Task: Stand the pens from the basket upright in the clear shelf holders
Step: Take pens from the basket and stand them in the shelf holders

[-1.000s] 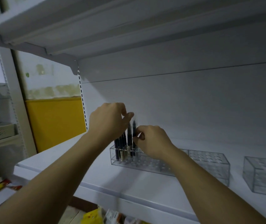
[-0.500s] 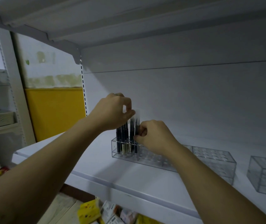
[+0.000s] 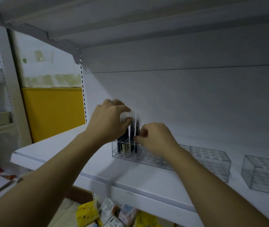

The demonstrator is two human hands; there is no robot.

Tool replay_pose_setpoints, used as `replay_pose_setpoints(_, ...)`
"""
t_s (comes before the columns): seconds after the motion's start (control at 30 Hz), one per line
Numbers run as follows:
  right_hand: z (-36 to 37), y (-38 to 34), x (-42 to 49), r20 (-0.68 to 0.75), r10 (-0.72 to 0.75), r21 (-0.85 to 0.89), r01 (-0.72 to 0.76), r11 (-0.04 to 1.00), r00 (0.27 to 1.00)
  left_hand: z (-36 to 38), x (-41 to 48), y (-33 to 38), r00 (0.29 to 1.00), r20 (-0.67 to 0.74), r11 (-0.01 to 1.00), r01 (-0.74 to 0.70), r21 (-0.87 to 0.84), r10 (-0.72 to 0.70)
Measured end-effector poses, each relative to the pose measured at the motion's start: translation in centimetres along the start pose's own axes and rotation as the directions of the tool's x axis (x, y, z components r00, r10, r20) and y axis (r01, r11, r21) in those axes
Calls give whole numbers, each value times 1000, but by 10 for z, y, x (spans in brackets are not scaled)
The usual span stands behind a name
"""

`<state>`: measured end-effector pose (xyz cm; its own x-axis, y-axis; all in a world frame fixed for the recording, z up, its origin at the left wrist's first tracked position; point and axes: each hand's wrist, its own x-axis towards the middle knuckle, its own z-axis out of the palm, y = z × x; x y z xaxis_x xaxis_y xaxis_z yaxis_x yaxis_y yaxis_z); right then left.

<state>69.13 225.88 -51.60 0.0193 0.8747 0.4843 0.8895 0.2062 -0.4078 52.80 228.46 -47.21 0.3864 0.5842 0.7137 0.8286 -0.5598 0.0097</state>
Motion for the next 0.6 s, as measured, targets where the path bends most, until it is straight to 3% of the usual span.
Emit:
replay_pose_setpoints(0.07, -4, -1, -5, 1, 20, -38, -20, 999, 1000, -3, -6, 1, 999, 28, 1000, 16, 27, -17)
replay_pose_setpoints(0.2, -25, -6, -21, -169, -22, -84, 8, 996, 985, -13, -27, 5, 1000, -2, 1000, 29, 4, -29)
replay_pose_setpoints(0.4, -33, -18, -102, -295, -133, -34, 128, 991, 946, -22, -88, 37, 995, -65, 986, -87, -143, 79)
replay_pose_setpoints(0.6, -17, -8, -219, -382, -130, 57, 164, 985, 915, -4, -182, 78, 985, -97, 920, -169, -353, 144)
